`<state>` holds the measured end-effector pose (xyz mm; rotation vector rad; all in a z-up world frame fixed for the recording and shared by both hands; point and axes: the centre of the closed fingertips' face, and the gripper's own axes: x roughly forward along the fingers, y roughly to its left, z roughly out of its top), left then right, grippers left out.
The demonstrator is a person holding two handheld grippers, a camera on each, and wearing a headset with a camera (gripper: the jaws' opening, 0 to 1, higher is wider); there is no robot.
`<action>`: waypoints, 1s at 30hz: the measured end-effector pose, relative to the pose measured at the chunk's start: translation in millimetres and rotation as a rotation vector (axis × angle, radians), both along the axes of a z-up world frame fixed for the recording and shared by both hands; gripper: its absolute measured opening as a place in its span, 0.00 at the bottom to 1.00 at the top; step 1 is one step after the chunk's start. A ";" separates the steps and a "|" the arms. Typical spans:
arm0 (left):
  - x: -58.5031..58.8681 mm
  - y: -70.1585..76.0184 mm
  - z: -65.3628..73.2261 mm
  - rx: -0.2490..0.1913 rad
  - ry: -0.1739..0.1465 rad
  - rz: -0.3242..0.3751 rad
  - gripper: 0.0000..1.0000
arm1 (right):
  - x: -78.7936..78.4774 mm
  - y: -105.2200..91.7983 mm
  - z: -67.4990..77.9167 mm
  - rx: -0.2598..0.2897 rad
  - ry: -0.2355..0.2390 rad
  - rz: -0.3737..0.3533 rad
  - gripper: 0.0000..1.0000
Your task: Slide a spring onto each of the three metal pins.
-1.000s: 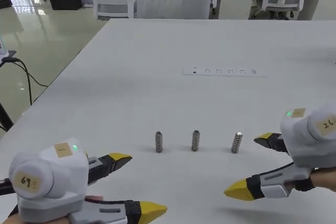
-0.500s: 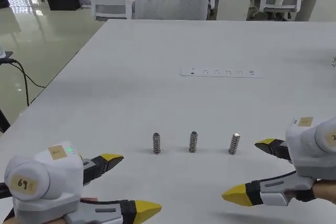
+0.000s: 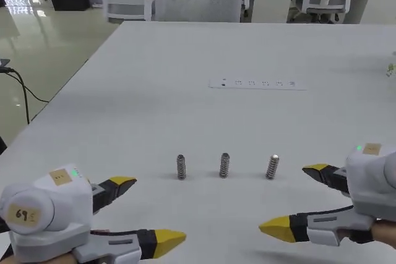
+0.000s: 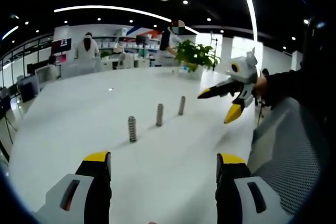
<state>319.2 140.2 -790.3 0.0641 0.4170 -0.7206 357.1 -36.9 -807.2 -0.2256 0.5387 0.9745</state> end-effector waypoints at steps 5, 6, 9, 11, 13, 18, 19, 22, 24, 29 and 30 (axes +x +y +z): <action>0.1 1.3 -1.3 -0.004 0.003 0.009 0.79 | -3.3 2.5 6.3 0.034 -0.036 0.013 0.93; 0.3 1.7 -1.6 -0.005 0.004 0.012 0.79 | -2.9 3.4 7.9 0.041 -0.048 0.015 0.93; 0.4 3.5 -2.7 -0.009 0.007 0.022 0.79 | -1.3 4.6 9.8 0.054 -0.058 0.012 0.92; 0.7 4.4 -3.1 -0.008 0.008 0.030 0.80 | -1.5 4.9 9.6 0.055 -0.056 0.012 0.92; 1.4 6.1 -2.9 -0.010 0.007 0.040 0.80 | -2.0 5.9 8.3 0.051 -0.061 0.015 0.92; 1.4 8.0 -2.1 -0.012 0.005 0.057 0.80 | -2.1 5.5 7.5 0.049 -0.062 0.011 0.92; 0.9 7.9 -2.3 -0.012 0.006 0.057 0.80 | -1.8 5.4 7.7 0.050 -0.062 0.009 0.92; 0.4 7.6 -2.8 -0.009 0.006 0.053 0.80 | -3.0 5.1 6.8 0.048 -0.057 0.008 0.91; 0.3 8.2 -2.0 -0.010 0.003 0.057 0.80 | -3.2 5.8 6.8 0.044 -0.059 0.011 0.91; 0.4 9.5 -0.6 -0.013 -0.002 0.065 0.81 | -3.1 5.8 6.5 0.040 -0.057 0.010 0.91; 0.3 9.6 -0.6 -0.013 -0.001 0.066 0.81 | -3.1 5.7 6.4 0.039 -0.057 0.010 0.91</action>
